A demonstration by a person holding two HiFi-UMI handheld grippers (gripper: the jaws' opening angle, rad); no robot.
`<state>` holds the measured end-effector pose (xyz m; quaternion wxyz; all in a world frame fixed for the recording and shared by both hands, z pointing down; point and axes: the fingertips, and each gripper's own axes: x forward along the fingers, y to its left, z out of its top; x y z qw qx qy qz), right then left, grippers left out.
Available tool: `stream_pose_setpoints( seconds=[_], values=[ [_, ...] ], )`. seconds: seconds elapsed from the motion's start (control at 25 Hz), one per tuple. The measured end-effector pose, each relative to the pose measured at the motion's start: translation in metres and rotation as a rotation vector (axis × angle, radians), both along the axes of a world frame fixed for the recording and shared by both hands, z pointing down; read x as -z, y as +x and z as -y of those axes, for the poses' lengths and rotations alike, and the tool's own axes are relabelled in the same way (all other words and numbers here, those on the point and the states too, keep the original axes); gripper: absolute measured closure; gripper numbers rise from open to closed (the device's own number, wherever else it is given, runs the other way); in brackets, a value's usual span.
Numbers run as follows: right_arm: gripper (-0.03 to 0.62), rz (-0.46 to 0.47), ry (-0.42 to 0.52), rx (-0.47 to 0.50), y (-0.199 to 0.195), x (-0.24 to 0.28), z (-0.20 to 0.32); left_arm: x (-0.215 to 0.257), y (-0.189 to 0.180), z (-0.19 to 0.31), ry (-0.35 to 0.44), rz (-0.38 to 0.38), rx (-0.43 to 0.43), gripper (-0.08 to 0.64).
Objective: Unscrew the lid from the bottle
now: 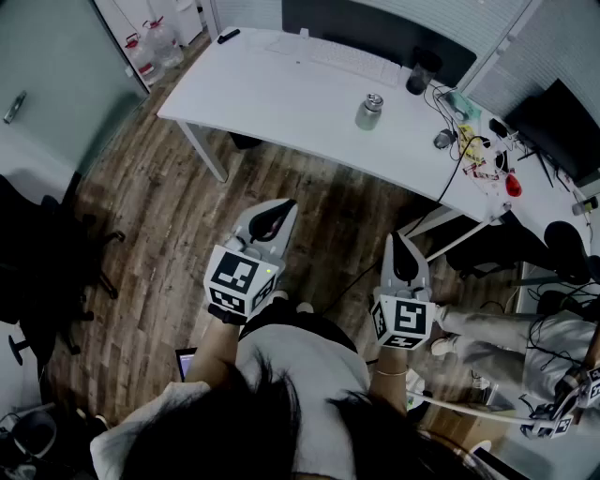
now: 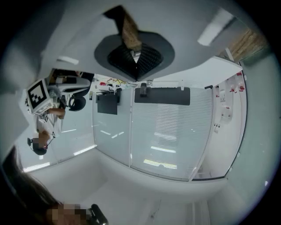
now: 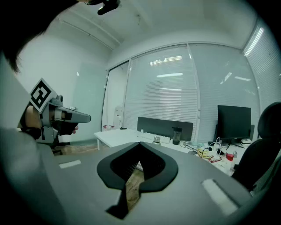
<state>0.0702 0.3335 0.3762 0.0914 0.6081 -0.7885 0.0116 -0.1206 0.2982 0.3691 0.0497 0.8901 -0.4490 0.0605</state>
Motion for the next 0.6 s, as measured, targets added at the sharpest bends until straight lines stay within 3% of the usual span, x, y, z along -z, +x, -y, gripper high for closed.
stream_pose_setpoints(
  seconds=[0.36, 0.6],
  values=[
    [0.591, 0.021, 0.014, -0.031, 0.014, 0.004, -0.008, 0.000, 0.006, -0.006, 0.011, 0.012, 0.005, 0.502],
    [0.589, 0.026, 0.010, -0.015, 0.013, 0.000, 0.014, -0.007, 0.012, 0.017, 0.008, 0.009, -0.010, 0.500]
  ],
)
